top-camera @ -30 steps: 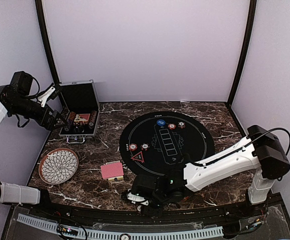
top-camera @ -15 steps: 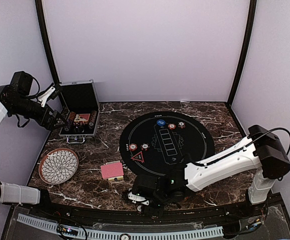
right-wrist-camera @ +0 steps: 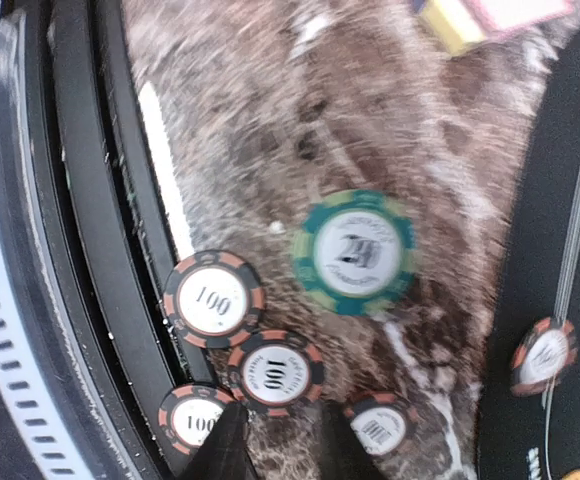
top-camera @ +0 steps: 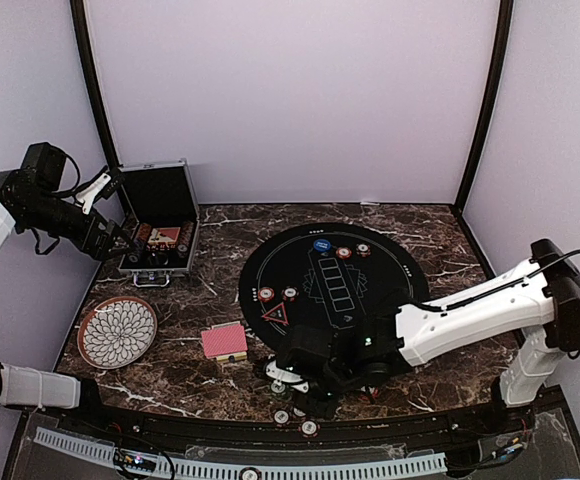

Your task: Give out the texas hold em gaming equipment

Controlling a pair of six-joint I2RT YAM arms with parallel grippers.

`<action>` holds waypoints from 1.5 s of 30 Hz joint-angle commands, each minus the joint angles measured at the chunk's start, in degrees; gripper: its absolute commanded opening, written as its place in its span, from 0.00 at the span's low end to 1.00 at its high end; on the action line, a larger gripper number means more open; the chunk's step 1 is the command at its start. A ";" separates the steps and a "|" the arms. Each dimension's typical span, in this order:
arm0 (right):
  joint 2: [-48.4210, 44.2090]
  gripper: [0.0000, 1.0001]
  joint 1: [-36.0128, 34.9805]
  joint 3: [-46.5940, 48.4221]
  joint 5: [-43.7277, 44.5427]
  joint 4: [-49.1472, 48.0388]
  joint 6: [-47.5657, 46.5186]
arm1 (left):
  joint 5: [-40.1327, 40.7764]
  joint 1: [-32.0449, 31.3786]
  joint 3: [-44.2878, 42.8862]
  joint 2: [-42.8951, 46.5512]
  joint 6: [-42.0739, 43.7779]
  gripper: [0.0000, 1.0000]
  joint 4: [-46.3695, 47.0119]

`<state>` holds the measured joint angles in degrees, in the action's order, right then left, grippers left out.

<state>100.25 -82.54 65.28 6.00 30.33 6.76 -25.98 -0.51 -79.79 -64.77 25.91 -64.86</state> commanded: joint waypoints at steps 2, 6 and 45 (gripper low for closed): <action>-7.56 0.18 5.41 -2.31 3.08 1.46 5.82 | -1.50 0.34 -1.01 0.35 -0.10 0.99 -1.00; -11.98 0.18 11.06 -5.62 4.12 0.81 9.30 | -1.86 0.34 -0.71 0.22 -0.32 0.99 -0.71; 11.03 0.51 30.07 7.08 4.39 -3.43 5.43 | -2.27 0.34 -0.80 0.45 0.02 0.99 -0.62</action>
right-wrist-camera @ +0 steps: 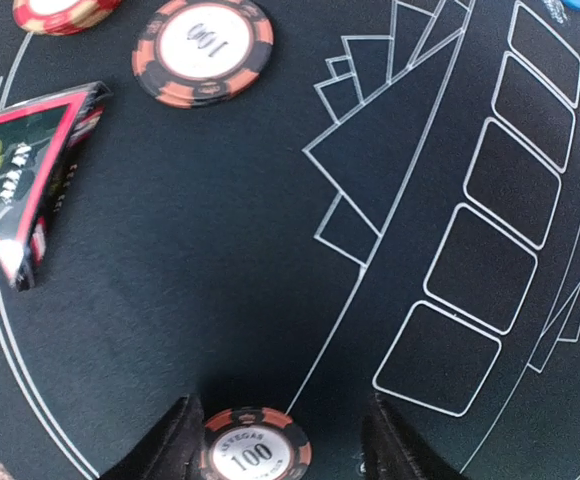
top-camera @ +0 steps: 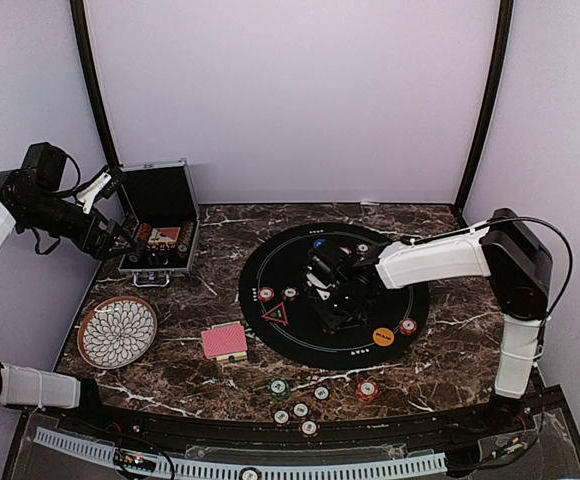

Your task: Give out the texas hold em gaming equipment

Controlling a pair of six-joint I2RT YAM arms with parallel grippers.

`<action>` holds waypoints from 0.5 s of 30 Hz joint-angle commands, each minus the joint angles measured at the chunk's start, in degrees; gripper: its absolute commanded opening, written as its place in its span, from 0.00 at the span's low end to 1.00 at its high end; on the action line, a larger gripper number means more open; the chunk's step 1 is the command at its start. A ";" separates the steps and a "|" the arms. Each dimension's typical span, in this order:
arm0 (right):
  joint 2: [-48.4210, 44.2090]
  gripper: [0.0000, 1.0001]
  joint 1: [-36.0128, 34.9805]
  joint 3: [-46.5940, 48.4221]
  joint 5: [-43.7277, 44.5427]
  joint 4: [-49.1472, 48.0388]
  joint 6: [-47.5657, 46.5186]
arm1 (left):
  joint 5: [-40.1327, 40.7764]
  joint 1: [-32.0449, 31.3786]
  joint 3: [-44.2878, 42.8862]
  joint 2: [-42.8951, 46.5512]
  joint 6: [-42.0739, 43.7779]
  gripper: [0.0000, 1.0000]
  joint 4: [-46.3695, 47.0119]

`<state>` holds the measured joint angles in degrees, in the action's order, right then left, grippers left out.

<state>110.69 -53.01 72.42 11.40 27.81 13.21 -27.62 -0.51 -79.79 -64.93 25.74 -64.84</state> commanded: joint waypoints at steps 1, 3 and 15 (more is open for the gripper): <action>0.31 0.49 0.62 -0.78 -1.13 -0.92 -1.00 | -0.61 0.34 -0.81 0.60 0.24 0.99 -0.64; -1.09 0.45 0.63 -2.95 -1.45 -1.22 -0.72 | -0.64 0.34 -0.76 0.51 0.27 0.99 -0.64; -13.04 0.29 0.71 -16.91 -1.39 -0.46 2.51 | -0.65 0.34 -0.64 0.32 0.36 0.99 -0.46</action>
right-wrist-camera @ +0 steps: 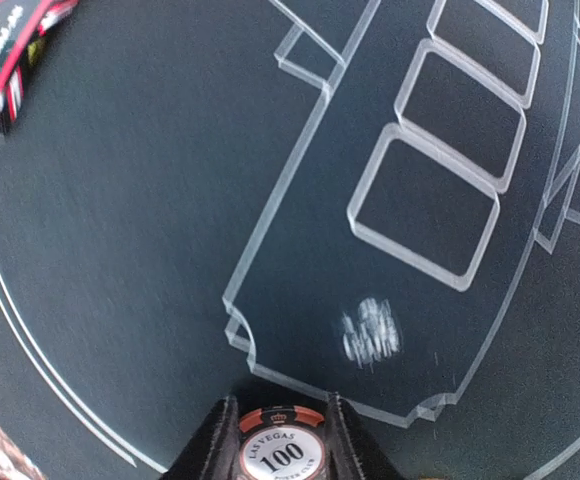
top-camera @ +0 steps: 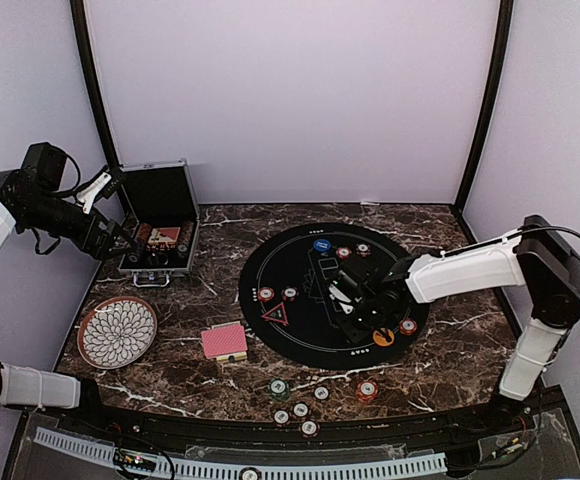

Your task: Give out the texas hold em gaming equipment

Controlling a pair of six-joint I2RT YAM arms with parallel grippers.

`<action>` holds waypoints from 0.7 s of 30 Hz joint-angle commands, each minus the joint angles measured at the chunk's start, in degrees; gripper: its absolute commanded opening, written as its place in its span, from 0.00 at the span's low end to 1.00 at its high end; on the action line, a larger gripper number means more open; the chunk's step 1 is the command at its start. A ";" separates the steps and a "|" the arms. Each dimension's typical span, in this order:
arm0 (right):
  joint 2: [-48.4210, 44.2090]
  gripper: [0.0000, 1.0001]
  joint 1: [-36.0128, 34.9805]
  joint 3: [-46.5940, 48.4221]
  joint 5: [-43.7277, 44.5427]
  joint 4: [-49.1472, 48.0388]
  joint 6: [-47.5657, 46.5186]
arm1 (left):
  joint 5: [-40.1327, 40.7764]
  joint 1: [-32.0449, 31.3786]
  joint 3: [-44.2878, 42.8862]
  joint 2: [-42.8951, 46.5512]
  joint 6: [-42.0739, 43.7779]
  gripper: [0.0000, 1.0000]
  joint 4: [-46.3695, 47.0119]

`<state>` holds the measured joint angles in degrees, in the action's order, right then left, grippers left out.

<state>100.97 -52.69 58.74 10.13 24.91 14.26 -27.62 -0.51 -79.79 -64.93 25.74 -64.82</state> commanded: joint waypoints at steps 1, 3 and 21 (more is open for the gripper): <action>-4.41 0.29 0.39 -3.87 -0.28 2.62 1.58 | -0.67 0.34 -0.57 0.41 0.37 0.99 -0.49; -5.71 0.28 0.34 -4.52 -0.41 3.17 1.86 | -0.66 0.34 -0.48 0.49 0.40 0.99 -0.47; -3.95 0.73 -17.60 13.19 -6.85 9.32 0.03 | -0.44 0.34 -0.28 0.95 0.24 0.99 -0.58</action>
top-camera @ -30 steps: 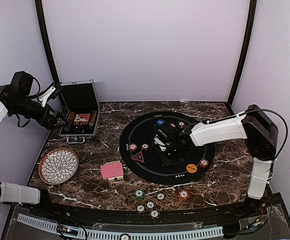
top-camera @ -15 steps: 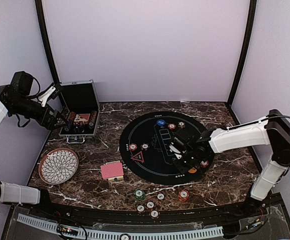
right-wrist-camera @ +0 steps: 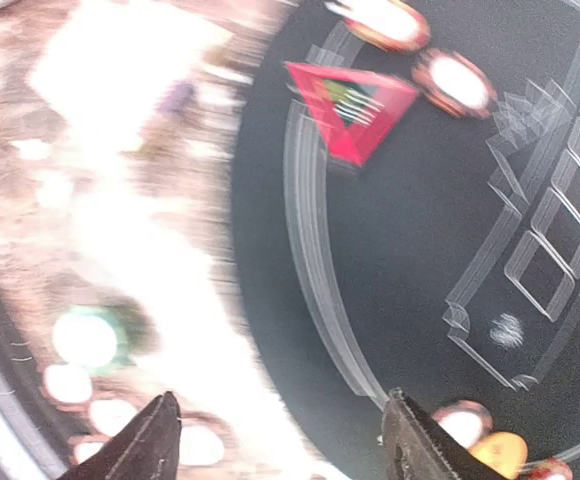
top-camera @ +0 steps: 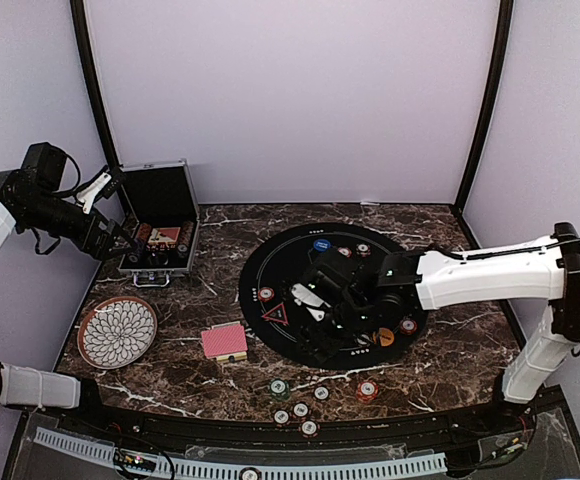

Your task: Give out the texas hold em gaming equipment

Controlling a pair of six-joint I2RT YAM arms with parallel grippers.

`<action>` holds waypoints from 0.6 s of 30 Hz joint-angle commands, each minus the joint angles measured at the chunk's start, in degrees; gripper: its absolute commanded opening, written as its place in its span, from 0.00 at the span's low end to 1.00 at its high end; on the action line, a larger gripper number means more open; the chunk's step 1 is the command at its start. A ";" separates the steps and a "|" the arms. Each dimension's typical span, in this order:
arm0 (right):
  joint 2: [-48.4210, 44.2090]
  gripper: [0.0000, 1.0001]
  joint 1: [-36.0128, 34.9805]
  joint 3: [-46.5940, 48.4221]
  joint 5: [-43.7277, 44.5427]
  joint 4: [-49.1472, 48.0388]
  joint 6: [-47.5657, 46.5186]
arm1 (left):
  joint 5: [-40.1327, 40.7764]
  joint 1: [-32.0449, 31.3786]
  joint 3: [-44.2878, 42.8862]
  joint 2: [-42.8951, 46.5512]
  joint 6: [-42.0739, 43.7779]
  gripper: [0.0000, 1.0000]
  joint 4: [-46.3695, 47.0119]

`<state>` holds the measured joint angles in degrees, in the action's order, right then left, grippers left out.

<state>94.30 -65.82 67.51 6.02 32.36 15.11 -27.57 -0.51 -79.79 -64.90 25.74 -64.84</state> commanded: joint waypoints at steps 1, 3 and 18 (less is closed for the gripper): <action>3.60 0.75 -5.55 5.34 -3.18 2.12 -1.17 | -0.52 0.34 -0.28 0.93 0.22 0.99 -0.55; 5.23 0.76 -7.32 6.96 -4.42 2.21 -1.91 | -0.61 0.34 -0.32 0.92 0.12 0.99 -0.60; 14.28 0.78 -11.33 12.57 -8.72 3.66 -7.22 | -0.55 0.34 -1.25 1.36 0.40 0.99 -1.36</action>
<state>107.18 -76.03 77.89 -1.34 35.35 9.80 -27.57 -0.51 -79.79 -64.90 25.74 -64.84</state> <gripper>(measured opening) 0.776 0.988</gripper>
